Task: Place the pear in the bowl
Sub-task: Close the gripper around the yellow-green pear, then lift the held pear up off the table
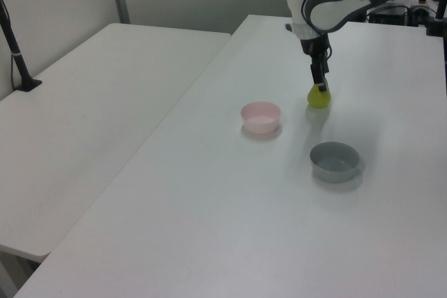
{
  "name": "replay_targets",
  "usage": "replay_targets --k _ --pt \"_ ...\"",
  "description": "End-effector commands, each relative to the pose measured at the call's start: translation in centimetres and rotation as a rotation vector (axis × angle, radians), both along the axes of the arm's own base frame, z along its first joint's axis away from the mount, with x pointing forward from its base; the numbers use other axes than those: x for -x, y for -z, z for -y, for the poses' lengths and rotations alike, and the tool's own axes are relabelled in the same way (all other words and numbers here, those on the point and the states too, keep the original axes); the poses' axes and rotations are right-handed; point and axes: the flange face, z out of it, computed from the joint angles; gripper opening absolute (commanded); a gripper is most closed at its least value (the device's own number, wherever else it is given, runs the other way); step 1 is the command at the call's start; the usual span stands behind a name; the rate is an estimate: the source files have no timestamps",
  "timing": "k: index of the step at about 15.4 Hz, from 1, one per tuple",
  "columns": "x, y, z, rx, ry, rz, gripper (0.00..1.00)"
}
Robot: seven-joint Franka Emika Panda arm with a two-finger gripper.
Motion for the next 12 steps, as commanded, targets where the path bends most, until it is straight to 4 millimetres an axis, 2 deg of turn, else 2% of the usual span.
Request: replay_targets --k 1,3,6,9,12 --pt "-0.5 1.4 -0.2 0.010 -0.044 0.011 1.00" --pt "-0.9 3.2 -0.3 0.011 -0.052 0.011 1.00" --pt "-1.0 3.9 -0.3 0.012 -0.056 0.010 1.00" --pt "-1.0 4.2 -0.3 0.007 -0.075 0.002 0.80" --pt "-1.0 2.9 -0.3 -0.001 -0.079 0.014 0.52"
